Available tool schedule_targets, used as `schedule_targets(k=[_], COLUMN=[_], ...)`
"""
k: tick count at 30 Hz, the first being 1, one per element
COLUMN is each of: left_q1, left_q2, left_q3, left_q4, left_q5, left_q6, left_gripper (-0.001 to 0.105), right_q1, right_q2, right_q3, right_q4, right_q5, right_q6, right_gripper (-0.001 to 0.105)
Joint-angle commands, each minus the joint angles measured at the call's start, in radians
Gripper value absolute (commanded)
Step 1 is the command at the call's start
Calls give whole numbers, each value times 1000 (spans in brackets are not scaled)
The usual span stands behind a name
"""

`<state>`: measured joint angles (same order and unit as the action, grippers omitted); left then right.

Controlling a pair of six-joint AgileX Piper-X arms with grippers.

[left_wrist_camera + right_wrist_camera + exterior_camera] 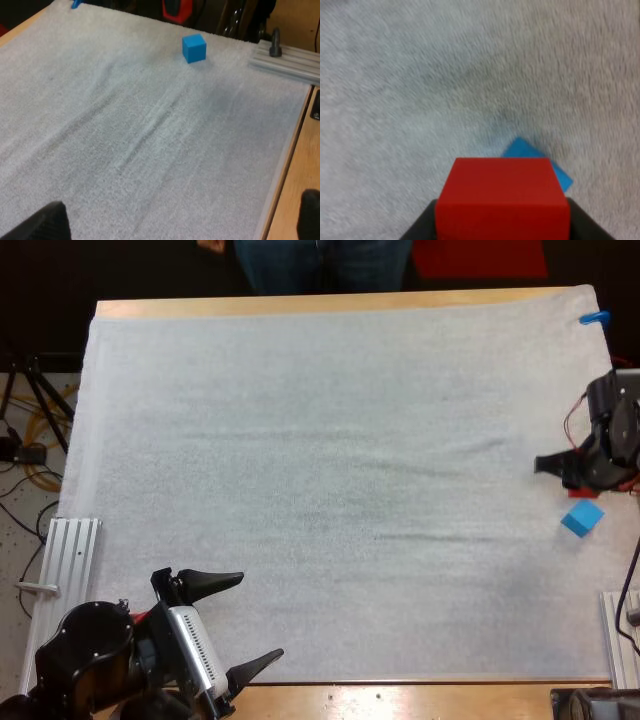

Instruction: Stack red cube on blue cube

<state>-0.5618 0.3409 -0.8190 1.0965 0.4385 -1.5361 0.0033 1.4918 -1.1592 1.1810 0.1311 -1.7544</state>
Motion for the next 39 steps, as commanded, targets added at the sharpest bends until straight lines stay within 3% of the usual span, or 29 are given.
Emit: schedule_targets(k=[1,13,20,39], left_q1=[-5,-5,-5,-5], left_q2=[0,0,0,0], left_q3=[0,0,0,0], left_q4=[-3,-3,-3,-3], left_q5=[-1,-1,-1,-1], left_q6=[0,0,0,0], left_gripper=[87,87,87,87], right_q1=[-5,-70,-124,-125], right_q2=[-9,-9,-9,-9], right_q3=[24,89,90,149], right_q4=[8,-63,-66,-109], right_q5=[-8,-11,-86,-92], right_q6=[17,70,70,75], right_gripper=[22,22,22,22])
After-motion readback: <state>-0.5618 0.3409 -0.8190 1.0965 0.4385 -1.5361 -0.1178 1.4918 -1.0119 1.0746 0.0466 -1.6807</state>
